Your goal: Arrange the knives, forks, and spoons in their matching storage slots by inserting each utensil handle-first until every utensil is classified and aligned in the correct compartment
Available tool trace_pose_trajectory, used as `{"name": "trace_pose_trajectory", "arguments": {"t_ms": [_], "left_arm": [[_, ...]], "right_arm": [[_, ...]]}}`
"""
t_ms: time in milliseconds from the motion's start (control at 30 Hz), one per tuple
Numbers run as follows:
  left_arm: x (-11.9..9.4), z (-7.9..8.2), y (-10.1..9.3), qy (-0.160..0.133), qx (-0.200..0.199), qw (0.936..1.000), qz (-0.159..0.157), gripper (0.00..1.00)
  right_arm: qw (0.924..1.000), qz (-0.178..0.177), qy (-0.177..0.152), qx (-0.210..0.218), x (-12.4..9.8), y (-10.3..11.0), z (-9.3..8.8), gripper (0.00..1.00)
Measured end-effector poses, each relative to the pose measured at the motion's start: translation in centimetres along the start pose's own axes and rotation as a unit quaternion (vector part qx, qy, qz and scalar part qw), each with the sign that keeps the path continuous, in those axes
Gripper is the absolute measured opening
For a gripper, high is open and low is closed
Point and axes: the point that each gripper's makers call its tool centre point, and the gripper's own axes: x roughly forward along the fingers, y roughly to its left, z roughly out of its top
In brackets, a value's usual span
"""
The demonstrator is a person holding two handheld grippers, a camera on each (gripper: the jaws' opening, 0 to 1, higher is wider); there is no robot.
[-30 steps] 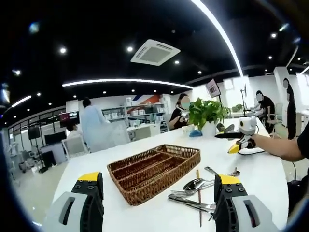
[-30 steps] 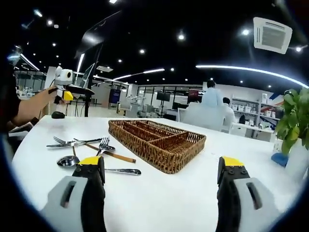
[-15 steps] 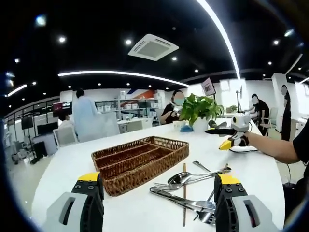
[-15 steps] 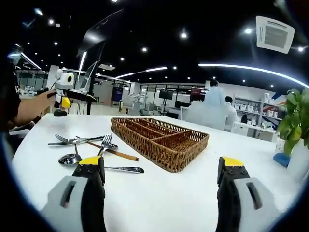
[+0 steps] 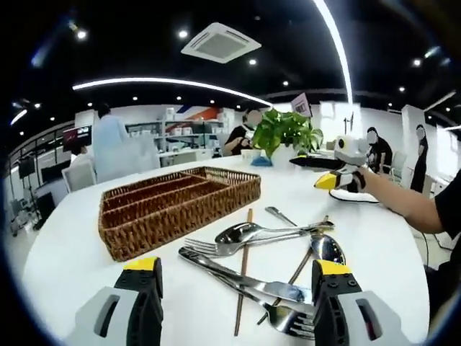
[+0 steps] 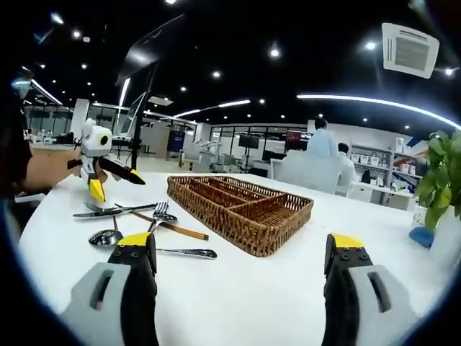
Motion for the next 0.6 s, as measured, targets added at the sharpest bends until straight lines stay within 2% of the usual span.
{"name": "trace_pose_trajectory", "arguments": {"t_ms": [167, 233, 367, 500, 600], "left_arm": [[0.9, -1.6, -1.0, 0.04, -0.03, 0.9984, -0.026, 0.77], [1.1, -1.7, -1.0, 0.047, -0.039, 0.9977, -0.028, 0.74], [1.1, -1.8, -1.1, 0.059, -0.041, 0.997, -0.029, 0.59], [1.2, -1.7, -2.0, 0.066, -0.038, 0.9959, -0.048, 0.59], [1.5, -1.9, -2.2, 0.074, -0.035, 0.9956, -0.047, 0.57]], "right_arm": [[1.0, 0.001, -0.001, -0.002, 0.0, 0.1, 0.0, 1.0], [1.0, 0.003, -0.001, 0.0, 0.0, 0.3, 0.0, 1.0], [1.0, 0.004, 0.0, -0.001, 0.0, 0.3, 0.0, 1.0], [0.9999, 0.009, 0.008, -0.007, 0.2, 0.8, -0.4, 1.0], [0.9998, 0.011, 0.013, -0.012, 0.3, 0.9, -0.7, 1.0]]}}
